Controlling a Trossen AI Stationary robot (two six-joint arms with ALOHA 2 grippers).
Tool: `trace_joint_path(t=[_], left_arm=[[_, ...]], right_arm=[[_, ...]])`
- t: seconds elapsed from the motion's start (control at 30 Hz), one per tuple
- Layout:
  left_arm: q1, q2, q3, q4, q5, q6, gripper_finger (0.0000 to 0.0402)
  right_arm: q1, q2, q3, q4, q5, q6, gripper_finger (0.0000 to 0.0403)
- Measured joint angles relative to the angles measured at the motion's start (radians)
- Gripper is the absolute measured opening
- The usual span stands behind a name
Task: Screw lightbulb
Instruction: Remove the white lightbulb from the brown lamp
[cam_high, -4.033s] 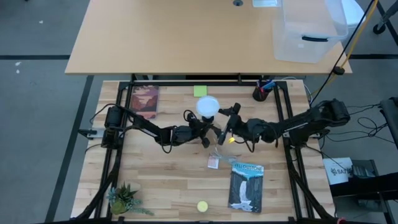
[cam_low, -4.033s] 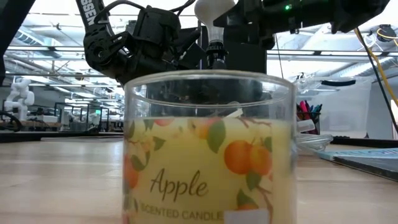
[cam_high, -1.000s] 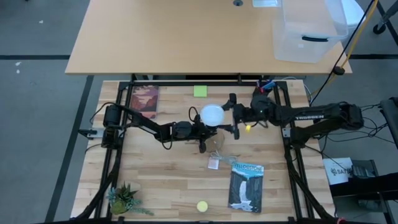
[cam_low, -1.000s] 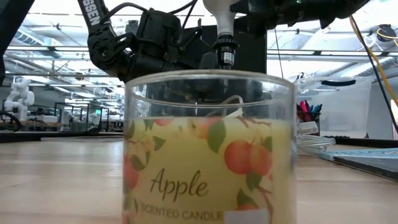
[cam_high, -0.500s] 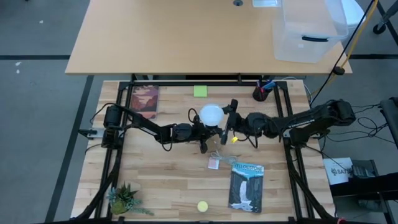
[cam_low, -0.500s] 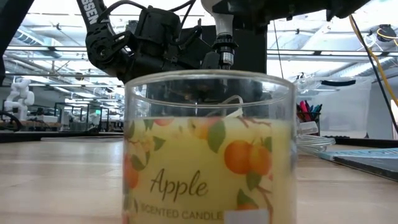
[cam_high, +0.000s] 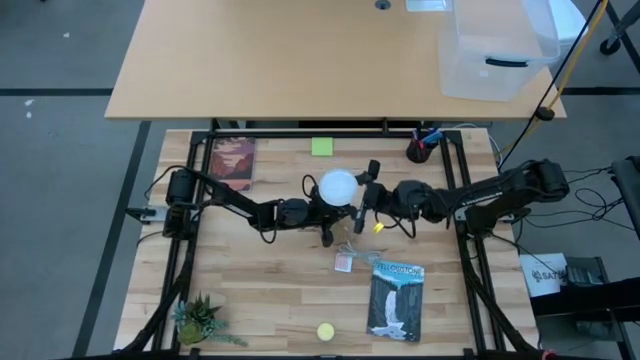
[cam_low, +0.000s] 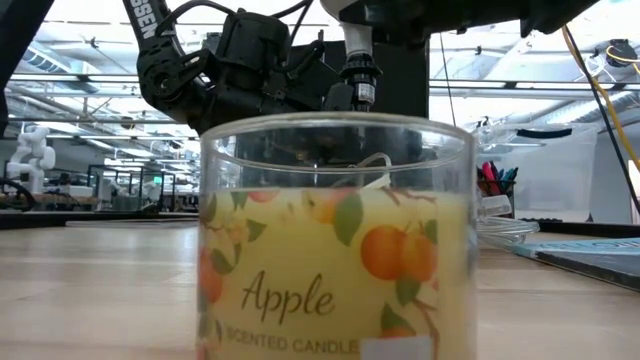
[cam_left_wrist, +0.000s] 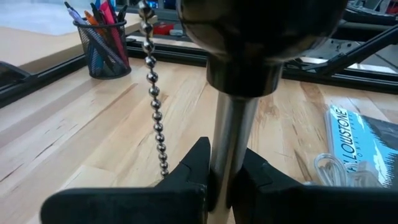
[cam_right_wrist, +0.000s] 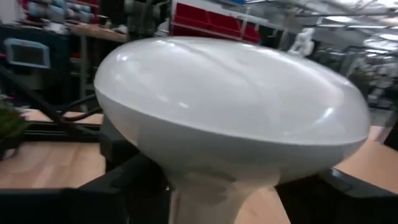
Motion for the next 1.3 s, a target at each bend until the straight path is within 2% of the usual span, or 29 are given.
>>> trace_joint_path(t=[0.27, 0.77, 0.97, 1.17, 1.3], left_arm=[[-0.002, 0.0, -0.002, 0.0, 0.031, 0.006, 0.003], [0.0, 0.0, -0.001, 0.002, 0.218, 0.053, 0.003], [0.0, 0.0, 0.0, 0.003, 0.276, 0.066, 0.003], [0.0, 0.0, 0.0, 0.003, 0.298, 0.071, 0.003], [0.0, 0.0, 0.0, 0.003, 0.298, 0.07, 0.003]], right_arm=[[-0.055, -0.006, 0.0, -0.042, -0.144, -0.011, 0.0233], [-0.227, -0.028, 0.003, -0.129, -0.615, -0.091, 0.0221], [-0.276, -0.031, 0.003, -0.134, -0.75, -0.099, 0.0221], [-0.285, -0.03, 0.002, -0.12, -0.783, -0.048, 0.0221], [-0.283, -0.041, 0.002, -0.118, -0.769, -0.013, 0.0242]])
